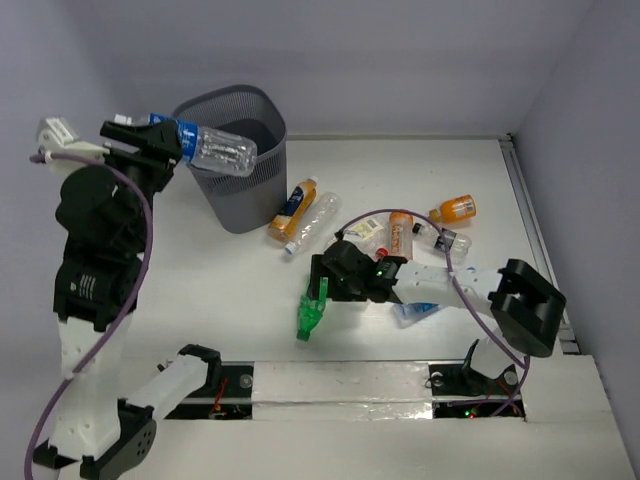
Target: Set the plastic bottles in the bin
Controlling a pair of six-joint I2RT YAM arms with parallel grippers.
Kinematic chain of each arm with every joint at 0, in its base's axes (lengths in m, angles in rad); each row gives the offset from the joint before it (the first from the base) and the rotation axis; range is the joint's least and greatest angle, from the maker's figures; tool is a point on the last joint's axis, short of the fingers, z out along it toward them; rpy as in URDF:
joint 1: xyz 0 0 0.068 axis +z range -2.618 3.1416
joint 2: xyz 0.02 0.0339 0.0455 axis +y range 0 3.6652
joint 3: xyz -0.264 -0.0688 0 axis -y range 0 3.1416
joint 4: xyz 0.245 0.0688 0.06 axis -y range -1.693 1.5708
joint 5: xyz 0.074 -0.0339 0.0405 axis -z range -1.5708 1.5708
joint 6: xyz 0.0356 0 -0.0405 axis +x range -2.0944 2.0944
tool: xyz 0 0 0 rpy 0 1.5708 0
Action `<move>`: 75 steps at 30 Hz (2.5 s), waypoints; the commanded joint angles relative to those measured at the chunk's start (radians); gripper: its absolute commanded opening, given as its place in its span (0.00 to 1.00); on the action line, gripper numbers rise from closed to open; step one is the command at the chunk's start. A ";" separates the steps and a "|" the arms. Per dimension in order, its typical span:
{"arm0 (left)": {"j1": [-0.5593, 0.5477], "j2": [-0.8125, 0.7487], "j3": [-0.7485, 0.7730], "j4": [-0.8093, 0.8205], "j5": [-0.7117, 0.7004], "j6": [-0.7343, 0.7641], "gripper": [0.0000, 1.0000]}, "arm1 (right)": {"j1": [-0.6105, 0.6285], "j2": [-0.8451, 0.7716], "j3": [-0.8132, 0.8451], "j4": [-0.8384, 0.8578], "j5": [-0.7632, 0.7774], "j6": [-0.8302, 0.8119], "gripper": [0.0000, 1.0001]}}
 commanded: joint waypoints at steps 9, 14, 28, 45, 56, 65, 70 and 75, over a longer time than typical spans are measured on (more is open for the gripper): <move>-0.001 0.396 0.293 0.176 -0.265 0.304 0.32 | 0.006 0.150 0.085 0.117 0.006 -0.001 1.00; 0.008 0.517 0.333 0.216 -0.313 0.407 0.32 | 0.006 0.199 0.105 0.126 -0.023 -0.002 0.96; 0.008 0.487 0.127 0.282 -0.229 0.453 0.96 | 0.006 0.052 0.086 0.132 -0.040 -0.053 0.45; 0.008 0.111 -0.161 0.075 0.083 0.316 0.95 | -0.046 -0.085 0.616 -0.052 0.005 -0.247 0.45; 0.008 -0.142 -0.434 -0.016 0.190 0.223 0.87 | -0.198 0.521 1.617 -0.095 -0.034 -0.118 0.47; 0.008 -0.171 -0.520 -0.005 0.311 0.218 0.86 | -0.219 0.683 1.738 0.091 -0.026 0.025 1.00; -0.006 -0.185 -0.565 0.043 0.418 0.256 0.73 | -0.229 0.588 1.655 0.072 -0.026 -0.014 1.00; -0.119 -0.156 -0.605 0.139 0.458 0.295 0.43 | -0.229 0.333 1.253 0.115 0.009 -0.161 0.38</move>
